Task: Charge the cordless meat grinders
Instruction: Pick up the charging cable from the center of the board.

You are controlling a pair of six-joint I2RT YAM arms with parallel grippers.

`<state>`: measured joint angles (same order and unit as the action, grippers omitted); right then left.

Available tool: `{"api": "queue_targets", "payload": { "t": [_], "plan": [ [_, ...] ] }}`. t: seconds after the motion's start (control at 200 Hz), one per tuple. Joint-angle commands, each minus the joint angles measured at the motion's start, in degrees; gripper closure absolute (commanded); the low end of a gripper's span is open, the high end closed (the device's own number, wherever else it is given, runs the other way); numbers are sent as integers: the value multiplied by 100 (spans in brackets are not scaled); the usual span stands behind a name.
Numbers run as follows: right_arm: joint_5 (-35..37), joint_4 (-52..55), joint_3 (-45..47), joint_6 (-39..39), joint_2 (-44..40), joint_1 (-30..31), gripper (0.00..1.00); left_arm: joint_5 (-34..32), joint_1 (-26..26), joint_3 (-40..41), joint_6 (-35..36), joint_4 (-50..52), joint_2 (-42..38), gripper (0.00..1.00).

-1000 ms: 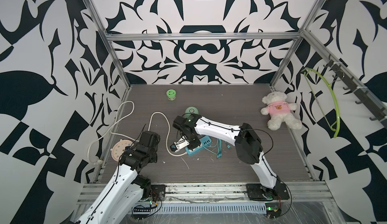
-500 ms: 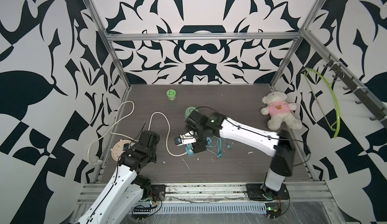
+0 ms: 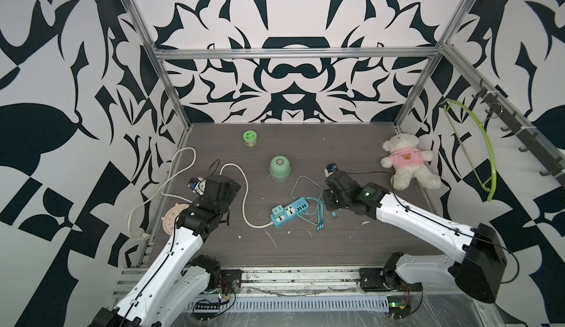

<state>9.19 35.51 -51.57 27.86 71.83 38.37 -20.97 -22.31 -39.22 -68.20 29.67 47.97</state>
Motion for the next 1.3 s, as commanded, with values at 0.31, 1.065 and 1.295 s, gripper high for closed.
{"api": "queue_targets", "payload": {
  "t": [0.31, 1.065, 1.295],
  "plan": [
    [-1505, 1239, -942, -1669, 1980, -808, 49, 516, -2, -166, 641, -420, 193, 5],
    [-1117, 1385, -1193, -1638, 3057, -695, 76, 522, -2, -143, 560, -392, 142, 5],
    [-1126, 1485, -1101, -1553, 2952, -630, 75, 568, -2, -149, 631, -401, 149, 5]
  ]
}}
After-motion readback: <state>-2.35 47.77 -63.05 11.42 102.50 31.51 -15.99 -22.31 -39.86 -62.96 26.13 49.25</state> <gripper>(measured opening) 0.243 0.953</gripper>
